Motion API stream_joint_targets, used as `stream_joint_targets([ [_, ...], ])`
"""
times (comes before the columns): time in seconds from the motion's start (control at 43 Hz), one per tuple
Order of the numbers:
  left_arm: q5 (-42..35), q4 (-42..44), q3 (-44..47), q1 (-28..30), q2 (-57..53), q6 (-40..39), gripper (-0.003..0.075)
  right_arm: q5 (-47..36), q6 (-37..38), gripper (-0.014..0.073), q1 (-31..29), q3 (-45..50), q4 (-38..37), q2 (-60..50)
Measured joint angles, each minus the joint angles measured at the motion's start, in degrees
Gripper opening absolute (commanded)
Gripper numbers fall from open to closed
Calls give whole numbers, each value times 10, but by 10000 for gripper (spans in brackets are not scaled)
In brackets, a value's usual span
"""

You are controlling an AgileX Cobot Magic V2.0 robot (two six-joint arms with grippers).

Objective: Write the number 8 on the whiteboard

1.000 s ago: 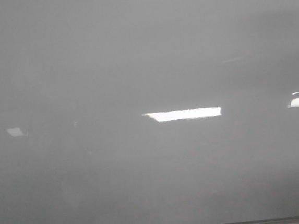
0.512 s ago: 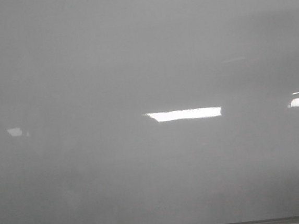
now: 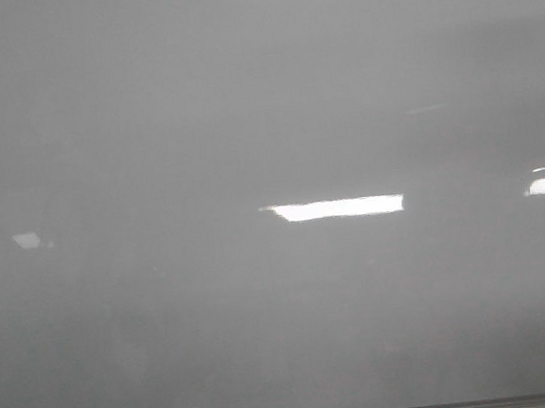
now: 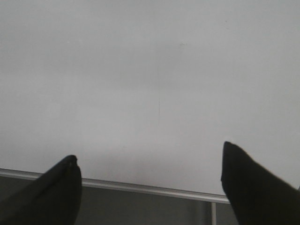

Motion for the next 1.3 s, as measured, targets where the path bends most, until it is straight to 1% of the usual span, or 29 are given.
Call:
stream_joint_targets([
  [0.07,9,10,0,0,-12,0,-14,0,0,624,0,0,0,0],
  [0.163,46,37,-9,-5,-33,0,-14,3,0,624,0,0,0,0],
  [0.256,105,66,-33,-23,-53,9,-14,12,0,624,0,-11,0,0],
  [0.349,177,73,-67,-51,-64,42,-14,24,-1,624,0,-26,0,0],
  [0.442,242,73,-99,-84,-65,88,-14,36,-1,624,0,-39,0,3],
  [0.535,303,64,-123,-125,-65,157,-14,49,-1,624,0,-52,0,14],
  [0.674,360,11,-135,-186,-65,266,-14,74,-8,624,2,-67,0,44],
  [0.721,372,-10,-135,-207,-65,291,-14,82,-14,624,6,-73,3,53],
  [0.814,389,-43,-137,-253,-65,342,-14,100,-45,624,22,-90,23,77],
  [0.93,394,-58,-137,-311,-65,374,-14,120,-107,624,56,-113,56,112],
  [1.116,395,-62,-141,-389,-65,387,-14,154,-211,624,109,-142,121,171],
  [1.302,407,-62,-163,-438,-59,389,-13,182,-340,624,162,-164,178,222],
])
